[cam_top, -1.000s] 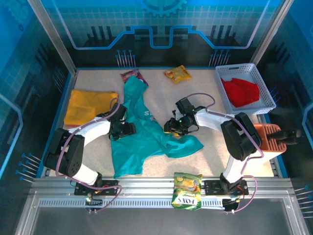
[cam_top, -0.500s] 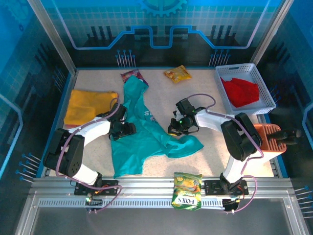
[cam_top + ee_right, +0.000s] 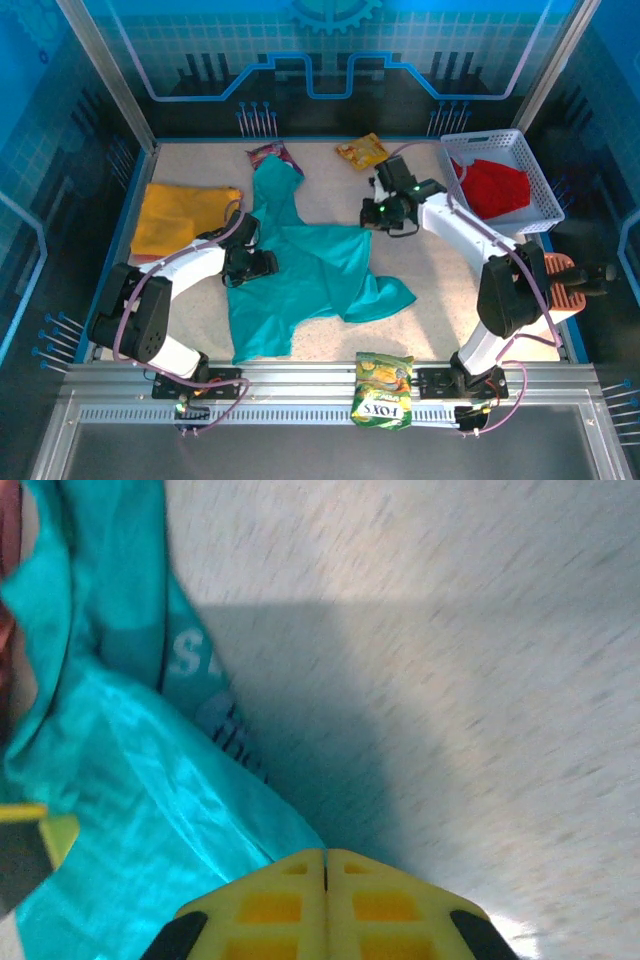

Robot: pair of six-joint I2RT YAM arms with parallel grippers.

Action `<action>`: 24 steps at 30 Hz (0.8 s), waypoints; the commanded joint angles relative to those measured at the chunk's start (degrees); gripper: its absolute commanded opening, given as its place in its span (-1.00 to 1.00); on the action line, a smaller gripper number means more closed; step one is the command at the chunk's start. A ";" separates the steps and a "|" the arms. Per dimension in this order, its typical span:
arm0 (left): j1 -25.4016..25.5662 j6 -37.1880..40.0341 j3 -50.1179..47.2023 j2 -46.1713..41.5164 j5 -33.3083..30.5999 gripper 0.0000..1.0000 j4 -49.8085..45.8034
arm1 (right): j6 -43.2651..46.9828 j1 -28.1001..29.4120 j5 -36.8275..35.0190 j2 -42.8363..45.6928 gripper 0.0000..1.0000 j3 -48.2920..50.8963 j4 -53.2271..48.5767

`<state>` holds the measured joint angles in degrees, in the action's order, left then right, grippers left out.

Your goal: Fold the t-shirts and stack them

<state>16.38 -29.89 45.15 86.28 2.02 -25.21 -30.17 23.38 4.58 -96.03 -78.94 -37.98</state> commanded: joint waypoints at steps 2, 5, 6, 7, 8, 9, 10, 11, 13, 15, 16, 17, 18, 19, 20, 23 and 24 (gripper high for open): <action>-0.30 0.63 -0.18 -2.04 0.62 0.41 -2.16 | 6.52 -5.46 -9.17 -2.00 -1.00 -8.08 -6.33; -0.06 0.95 -0.15 -2.75 -1.69 0.41 -3.38 | 7.86 -9.02 -13.02 -5.04 -1.00 -12.77 -6.19; -0.04 1.10 -0.21 -2.95 -2.00 0.41 -3.81 | 8.01 -10.31 -13.70 -6.51 -1.00 -14.65 -6.47; -0.03 1.19 -0.29 -3.17 -2.02 0.41 -3.96 | 8.05 -11.31 -14.12 -7.59 -1.00 -16.21 -6.73; -0.03 1.20 -0.46 -3.36 -1.82 0.42 -3.97 | 8.03 -12.50 -14.61 -8.92 -1.00 -17.95 -6.98; -0.03 1.15 -0.59 -3.54 -1.56 0.42 -3.92 | 7.88 -13.60 -15.16 -10.10 -1.00 -19.34 -6.95; -0.03 1.08 -0.78 -3.65 -1.38 0.42 -3.88 | 7.55 -14.51 -15.29 -11.01 -1.00 -20.04 -6.66; -0.03 1.02 -0.85 -3.85 -1.31 0.42 -3.95 | 6.97 -15.70 -15.12 -12.30 -1.00 -21.19 -6.60; -0.03 0.90 -1.18 -4.22 -1.15 0.42 -3.97 | 6.11 -17.71 -14.04 -14.61 -1.00 -23.17 -6.31; -0.03 0.62 -1.54 -4.62 -1.13 0.42 -3.88 | 5.41 -19.46 -13.21 -17.01 -1.00 -25.71 -6.26; -0.03 0.54 -1.70 -4.78 -1.00 0.42 -3.92 | 5.38 -20.05 -13.05 -17.91 -1.00 -26.89 -6.17; -0.03 0.53 -1.87 -4.93 -1.05 0.42 -3.79 | 5.32 -20.52 -12.99 -19.07 -1.00 -28.53 -6.30; -0.03 0.52 -1.92 -4.90 -1.01 0.42 -3.79 | 5.43 -20.96 -13.09 -20.28 -1.00 -30.34 -6.56; -0.03 0.51 -1.96 -4.81 -0.99 0.42 -3.79 | 5.52 -21.15 -13.77 -21.09 -1.00 -31.85 -6.69; -0.03 0.53 -2.06 -4.73 -0.97 0.42 -3.83 | 5.69 -21.35 -14.55 -22.32 -1.00 -33.54 -6.91; -0.03 0.53 -2.20 -4.33 -0.77 0.42 -3.62 | 6.02 -21.87 -16.76 -26.33 -1.00 -39.06 -7.89; -0.03 0.45 -2.25 -4.28 -0.75 0.41 -3.53 | 6.11 -22.02 -17.05 -27.87 -1.00 -40.92 -8.36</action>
<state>16.38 -29.89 43.86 82.72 1.15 -27.62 -24.12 2.17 -9.89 -120.86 -114.85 -44.69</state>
